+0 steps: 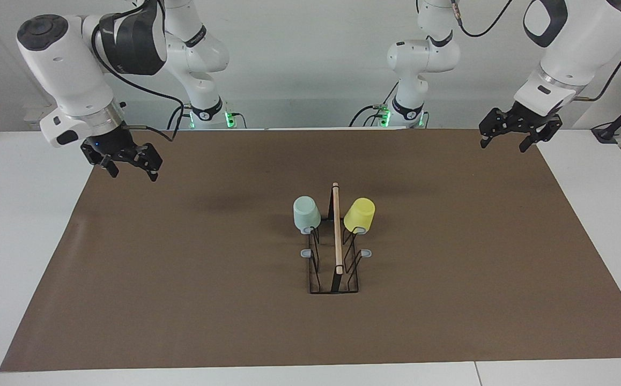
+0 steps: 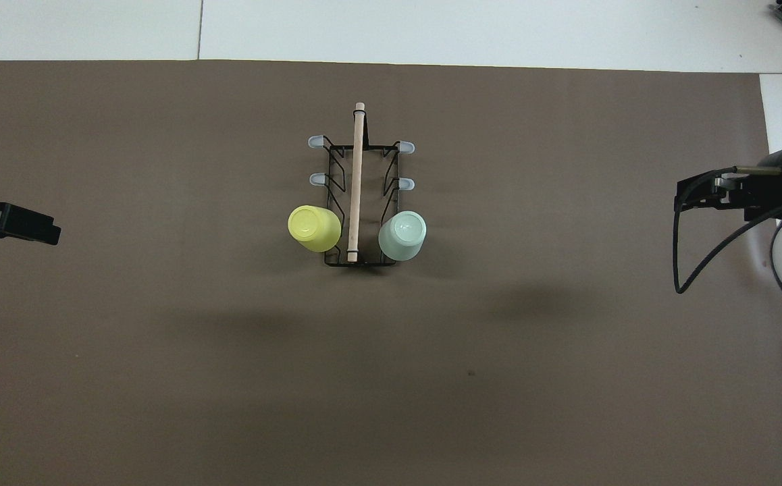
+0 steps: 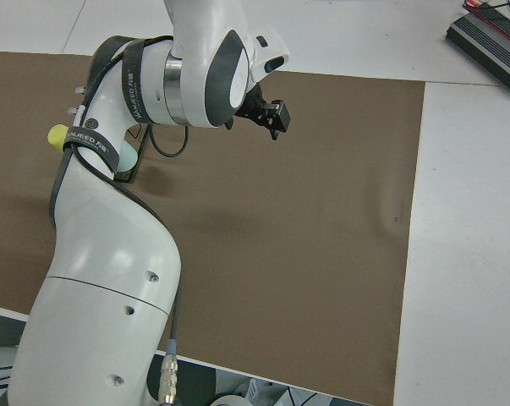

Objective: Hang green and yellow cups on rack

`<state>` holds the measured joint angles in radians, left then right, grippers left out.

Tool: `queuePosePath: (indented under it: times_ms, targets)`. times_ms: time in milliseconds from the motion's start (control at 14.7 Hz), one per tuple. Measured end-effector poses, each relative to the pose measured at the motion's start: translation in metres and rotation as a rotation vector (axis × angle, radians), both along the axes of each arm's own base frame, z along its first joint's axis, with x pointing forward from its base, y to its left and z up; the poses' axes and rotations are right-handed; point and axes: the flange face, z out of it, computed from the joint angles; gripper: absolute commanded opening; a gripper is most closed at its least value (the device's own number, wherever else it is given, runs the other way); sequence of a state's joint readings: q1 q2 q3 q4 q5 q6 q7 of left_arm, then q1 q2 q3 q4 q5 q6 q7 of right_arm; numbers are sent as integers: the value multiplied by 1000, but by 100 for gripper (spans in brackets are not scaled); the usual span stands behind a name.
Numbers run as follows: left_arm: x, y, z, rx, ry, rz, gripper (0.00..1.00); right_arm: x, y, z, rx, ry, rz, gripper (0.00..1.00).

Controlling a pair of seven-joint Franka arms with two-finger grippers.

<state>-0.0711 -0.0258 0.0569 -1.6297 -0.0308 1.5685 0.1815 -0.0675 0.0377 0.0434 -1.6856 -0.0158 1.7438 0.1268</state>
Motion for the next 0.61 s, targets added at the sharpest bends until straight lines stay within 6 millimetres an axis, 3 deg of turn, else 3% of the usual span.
queuePosePath:
  times_ms: [614]
  targets:
    - [3,-3,3,0,-27,-5,100,-2,18,14,0,9,30,100]
